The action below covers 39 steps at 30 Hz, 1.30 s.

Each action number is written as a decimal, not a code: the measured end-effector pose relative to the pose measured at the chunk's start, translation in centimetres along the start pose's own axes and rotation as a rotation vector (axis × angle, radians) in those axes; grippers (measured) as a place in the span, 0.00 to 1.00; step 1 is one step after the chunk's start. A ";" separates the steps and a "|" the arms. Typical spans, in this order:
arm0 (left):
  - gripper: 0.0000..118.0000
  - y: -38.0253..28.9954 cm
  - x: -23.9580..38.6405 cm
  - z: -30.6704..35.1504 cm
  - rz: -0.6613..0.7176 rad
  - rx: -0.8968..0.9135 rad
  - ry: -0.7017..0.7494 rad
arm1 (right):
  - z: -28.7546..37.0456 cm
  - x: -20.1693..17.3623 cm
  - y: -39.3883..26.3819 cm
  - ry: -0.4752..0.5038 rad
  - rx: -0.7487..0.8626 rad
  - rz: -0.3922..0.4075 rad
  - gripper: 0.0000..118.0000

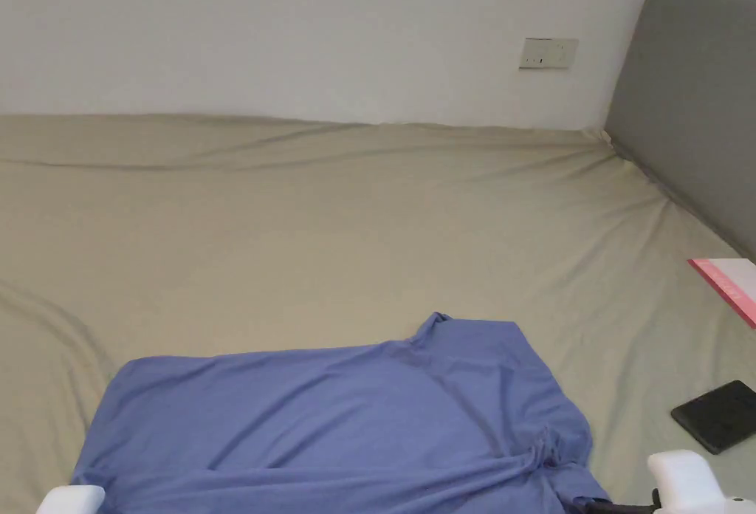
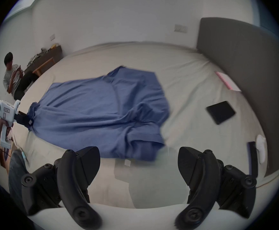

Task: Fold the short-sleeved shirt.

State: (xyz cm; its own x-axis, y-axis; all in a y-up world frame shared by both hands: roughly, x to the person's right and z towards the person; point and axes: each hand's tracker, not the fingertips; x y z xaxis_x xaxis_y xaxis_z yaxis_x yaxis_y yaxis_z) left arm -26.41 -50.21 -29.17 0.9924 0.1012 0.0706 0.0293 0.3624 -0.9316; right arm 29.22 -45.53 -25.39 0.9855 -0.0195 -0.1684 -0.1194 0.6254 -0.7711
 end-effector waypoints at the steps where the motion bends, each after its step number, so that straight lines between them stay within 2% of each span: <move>1: 0.08 -0.1 -0.4 0.1 0.013 -0.003 -0.006 | -1.7 -0.6 0.3 0.001 -0.024 0.021 0.86; 4: 0.08 -0.5 -1.6 0.3 0.075 0.006 -0.050 | -7.5 -2.0 1.0 -0.058 -0.148 0.049 0.86; 5: 0.07 -0.6 -1.9 0.3 0.079 0.003 -0.055 | -9.0 -2.1 1.0 -0.052 -0.187 0.041 0.85; 7: 0.07 -0.6 -1.8 0.2 0.080 -0.003 -0.062 | -11.2 -1.6 0.1 -0.012 -0.261 -0.025 0.77; 10: 0.07 -0.4 -1.9 0.3 0.074 -0.006 -0.061 | -8.3 -1.8 0.8 -0.045 -0.185 0.051 0.66; 11: 0.07 -0.4 -1.9 0.4 0.067 0.001 -0.059 | -7.1 -1.4 0.7 -0.007 -0.150 0.094 0.36; 12: 0.07 -0.5 -1.8 0.5 0.064 -0.001 -0.058 | -6.3 -1.2 0.4 0.128 -0.165 0.021 0.14; 13: 0.07 -0.7 -1.6 0.6 0.053 0.002 -0.050 | -5.7 -1.4 0.2 0.038 -0.161 0.017 0.14; 14: 0.07 -1.0 -1.4 1.0 0.047 0.006 -0.053 | -5.1 -1.4 0.0 0.049 -0.151 0.032 0.14; 20: 0.06 -2.0 -1.9 3.2 0.063 0.019 -0.082 | -2.9 -0.7 -0.9 0.157 -0.142 -0.088 0.14; 22: 0.06 -2.1 -2.0 4.2 0.061 0.024 -0.089 | -0.9 -1.4 -1.3 0.148 -0.057 -0.029 0.14; 23: 0.06 -2.2 -1.8 4.7 0.047 0.027 -0.093 | -0.1 -1.4 -1.4 0.162 -0.071 -0.001 0.14; 26: 0.06 -2.5 -0.6 6.6 -0.062 0.026 -0.073 | 1.7 -0.6 -1.9 0.213 -0.116 -0.044 0.14; 29: 0.06 -3.3 -1.3 8.3 -0.058 0.016 -0.097 | 3.5 0.9 -3.1 0.210 -0.116 -0.051 0.14; 33: 0.06 -5.8 -2.9 9.7 0.017 -0.017 -0.167 | 6.0 1.6 -6.4 0.277 -0.133 -0.123 0.14; 35: 0.06 -7.2 -3.2 9.5 0.019 -0.033 -0.162 | 6.5 0.8 -8.5 0.263 -0.141 -0.102 0.14; 37: 0.06 -8.9 -3.0 9.1 0.029 -0.064 -0.147 | 7.3 -0.8 -10.7 0.180 -0.113 -0.017 0.14; 39: 0.06 -10.4 -2.8 8.9 0.048 -0.075 -0.155 | 7.3 -1.8 -11.9 0.191 -0.162 0.014 0.14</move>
State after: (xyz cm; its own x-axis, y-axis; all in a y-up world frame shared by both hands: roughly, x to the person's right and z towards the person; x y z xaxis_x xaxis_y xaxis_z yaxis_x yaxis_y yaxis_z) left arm -30.52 -45.96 -16.52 0.9625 0.2608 0.0744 -0.0028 0.2838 -0.9589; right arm 29.79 -47.23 -11.40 0.9449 -0.1682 -0.2808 -0.1657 0.4941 -0.8535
